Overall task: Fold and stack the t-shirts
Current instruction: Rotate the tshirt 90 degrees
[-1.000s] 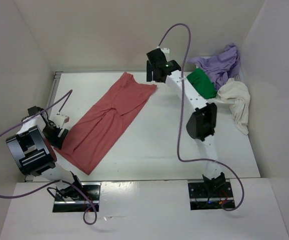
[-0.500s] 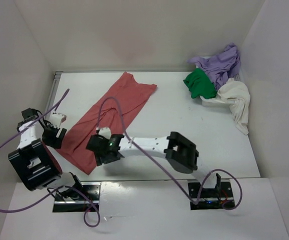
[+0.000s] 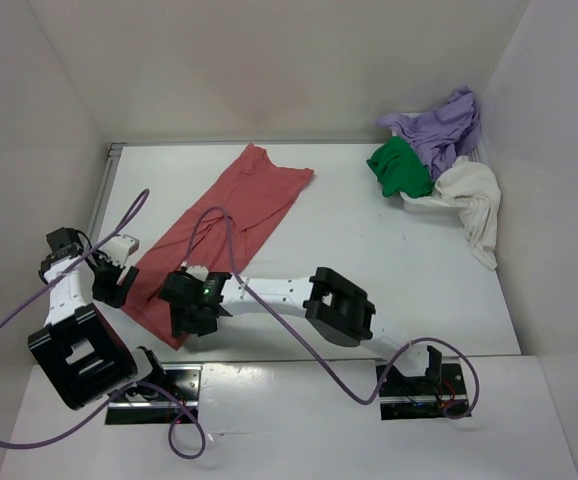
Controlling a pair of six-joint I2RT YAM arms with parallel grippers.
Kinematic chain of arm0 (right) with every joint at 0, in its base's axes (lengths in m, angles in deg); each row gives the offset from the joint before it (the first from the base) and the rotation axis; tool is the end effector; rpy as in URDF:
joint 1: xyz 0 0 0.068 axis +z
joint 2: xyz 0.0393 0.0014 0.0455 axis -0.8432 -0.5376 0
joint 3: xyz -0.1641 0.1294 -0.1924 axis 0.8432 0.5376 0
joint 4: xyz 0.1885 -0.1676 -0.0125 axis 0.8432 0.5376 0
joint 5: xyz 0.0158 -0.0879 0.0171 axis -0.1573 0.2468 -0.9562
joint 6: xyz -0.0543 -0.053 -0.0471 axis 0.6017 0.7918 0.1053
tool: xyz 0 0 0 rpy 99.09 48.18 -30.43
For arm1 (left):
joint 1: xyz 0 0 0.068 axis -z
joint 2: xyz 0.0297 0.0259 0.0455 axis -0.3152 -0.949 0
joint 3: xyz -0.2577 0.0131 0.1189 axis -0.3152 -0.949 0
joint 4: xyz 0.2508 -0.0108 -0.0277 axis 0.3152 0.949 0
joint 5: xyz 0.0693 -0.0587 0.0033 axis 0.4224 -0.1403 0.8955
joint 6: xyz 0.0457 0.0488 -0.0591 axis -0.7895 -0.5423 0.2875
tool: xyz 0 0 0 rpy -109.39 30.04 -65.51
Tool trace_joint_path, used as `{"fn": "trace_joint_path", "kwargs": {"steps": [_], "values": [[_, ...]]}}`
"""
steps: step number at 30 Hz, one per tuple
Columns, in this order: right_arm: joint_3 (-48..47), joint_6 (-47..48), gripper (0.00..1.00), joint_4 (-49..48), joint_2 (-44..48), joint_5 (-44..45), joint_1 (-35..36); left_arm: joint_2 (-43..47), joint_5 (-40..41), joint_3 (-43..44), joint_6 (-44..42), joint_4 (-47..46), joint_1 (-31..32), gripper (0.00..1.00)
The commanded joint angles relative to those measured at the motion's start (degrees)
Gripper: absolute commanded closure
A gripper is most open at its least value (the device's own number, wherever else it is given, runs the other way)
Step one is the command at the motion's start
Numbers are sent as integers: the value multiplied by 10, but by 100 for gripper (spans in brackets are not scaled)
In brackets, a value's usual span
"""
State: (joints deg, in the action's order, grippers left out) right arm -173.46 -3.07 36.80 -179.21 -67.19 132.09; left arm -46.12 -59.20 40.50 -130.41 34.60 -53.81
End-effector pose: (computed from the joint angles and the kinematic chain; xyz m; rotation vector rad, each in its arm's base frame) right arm 0.1437 0.5129 0.1395 -0.3369 2.8096 0.6952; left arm 0.1960 0.1236 0.1840 0.4184 2.6935 0.2224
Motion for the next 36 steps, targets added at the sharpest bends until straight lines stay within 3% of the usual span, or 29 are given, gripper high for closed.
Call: {"fn": "trace_joint_path", "kwargs": {"steps": [1, 7, 10, 13, 14, 15, 18, 25, 32, 36], "values": [[-29, -23, 38, 10, -30, -28, -1, -5, -34, -1, -18, -5, -2, 15], [-45, -40, 43, -4, -60, -59, -17, -10, -45, 4, -18, -10, -2, 15], [-21, -45, 58, -22, -60, -78, -24, -10, -45, 4, -23, -10, -2, 15], [10, -58, 82, -44, -53, -93, -36, -10, -45, 4, -23, -10, -7, 15], [22, -67, 96, -58, -53, -93, -36, -10, -45, 4, -23, -10, -7, 15], [49, -67, 100, -68, -43, -100, -41, -10, -45, 4, -23, -10, -7, 15], [108, -84, 100, -116, -5, -116, -56, -4, -52, -1, -28, 2, -7, 15], [366, -59, 100, -194, 132, -140, -102, 1, -90, 18, -54, 38, 5, 13], [551, -18, 100, -165, 287, -136, -131, 1, -96, 51, 2, 43, 117, 13], [654, -11, 100, -140, 385, -130, -142, 32, -90, 64, 39, 43, 239, 13]]}}
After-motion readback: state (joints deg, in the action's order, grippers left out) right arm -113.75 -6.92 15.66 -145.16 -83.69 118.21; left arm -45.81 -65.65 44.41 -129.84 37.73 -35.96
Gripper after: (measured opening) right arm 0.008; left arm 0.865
